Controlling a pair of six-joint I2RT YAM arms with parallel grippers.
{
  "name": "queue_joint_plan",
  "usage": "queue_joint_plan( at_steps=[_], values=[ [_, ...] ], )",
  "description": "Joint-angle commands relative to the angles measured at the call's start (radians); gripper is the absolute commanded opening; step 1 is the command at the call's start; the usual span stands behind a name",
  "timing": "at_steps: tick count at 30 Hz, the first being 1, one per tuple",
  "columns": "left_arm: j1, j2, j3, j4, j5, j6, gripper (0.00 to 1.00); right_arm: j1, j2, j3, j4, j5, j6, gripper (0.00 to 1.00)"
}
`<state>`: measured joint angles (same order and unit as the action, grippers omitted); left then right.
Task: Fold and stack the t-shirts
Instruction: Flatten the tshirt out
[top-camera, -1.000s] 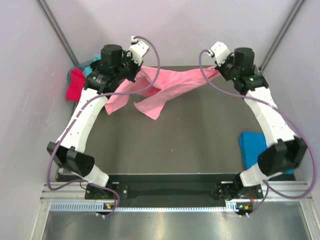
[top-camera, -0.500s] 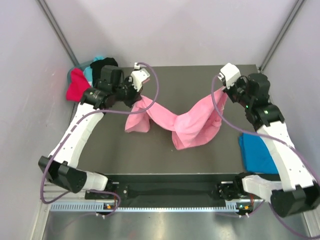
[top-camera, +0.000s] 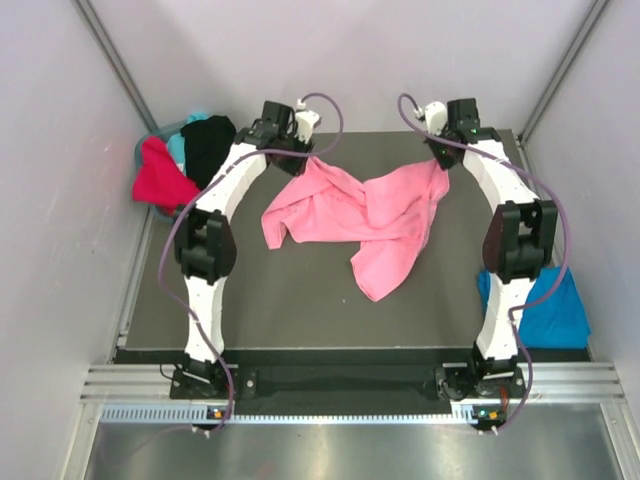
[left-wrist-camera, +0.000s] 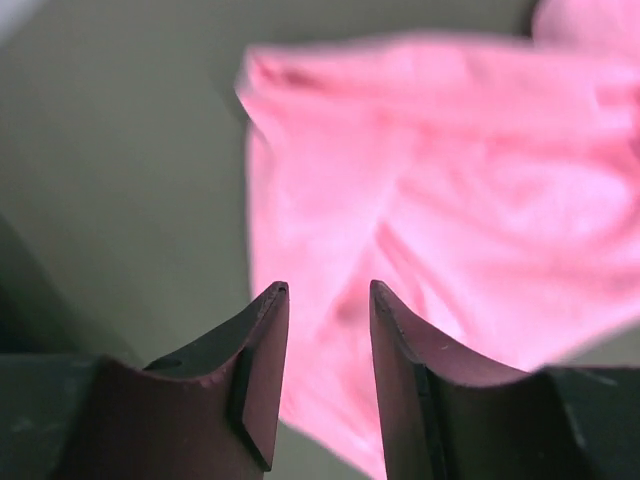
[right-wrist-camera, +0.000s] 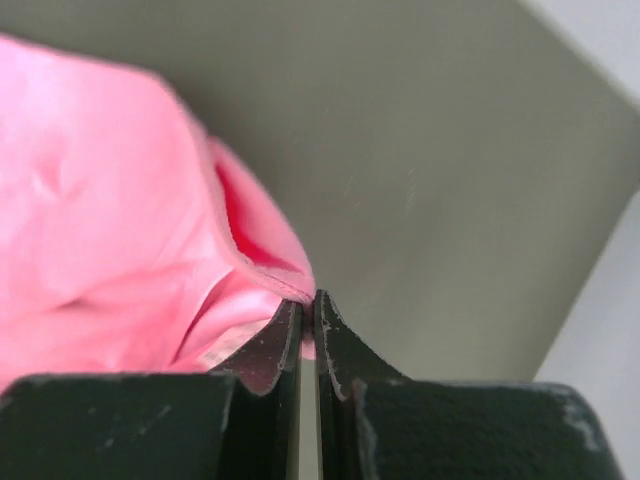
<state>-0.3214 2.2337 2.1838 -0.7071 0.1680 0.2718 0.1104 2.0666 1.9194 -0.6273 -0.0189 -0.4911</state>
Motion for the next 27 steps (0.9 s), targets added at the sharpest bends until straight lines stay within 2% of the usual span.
queue_joint_plan(
  at_steps=[1,2,6,11,12,16,20,27],
  values=[
    [-0.019,-0.195,-0.153,-0.012,0.056,-0.020,0.43,-0.011,-0.077,-0.055,-0.055,-0.001,0.040,0.00],
    [-0.021,-0.203,-0.191,-0.049,0.106,0.013,0.48,-0.011,-0.083,-0.098,-0.048,0.000,0.042,0.00],
    [-0.024,-0.221,-0.305,0.009,0.085,0.030,0.50,-0.011,-0.108,-0.160,-0.040,-0.016,0.042,0.00],
    [-0.042,-0.064,-0.133,-0.012,0.096,0.038,0.50,-0.012,-0.100,-0.154,-0.045,-0.018,0.052,0.00],
    [-0.056,-0.002,-0.064,-0.023,0.087,0.040,0.50,-0.011,-0.096,-0.151,-0.045,-0.019,0.059,0.00],
    [-0.099,0.101,0.054,-0.026,0.010,0.038,0.48,-0.012,-0.091,-0.149,-0.043,-0.024,0.065,0.00],
    [-0.113,0.194,0.090,0.009,-0.047,0.034,0.42,-0.014,-0.091,-0.148,-0.043,-0.024,0.062,0.00],
    [-0.122,0.285,0.151,0.072,-0.142,0.032,0.43,-0.017,-0.095,-0.152,-0.043,-0.035,0.066,0.00]
  ],
)
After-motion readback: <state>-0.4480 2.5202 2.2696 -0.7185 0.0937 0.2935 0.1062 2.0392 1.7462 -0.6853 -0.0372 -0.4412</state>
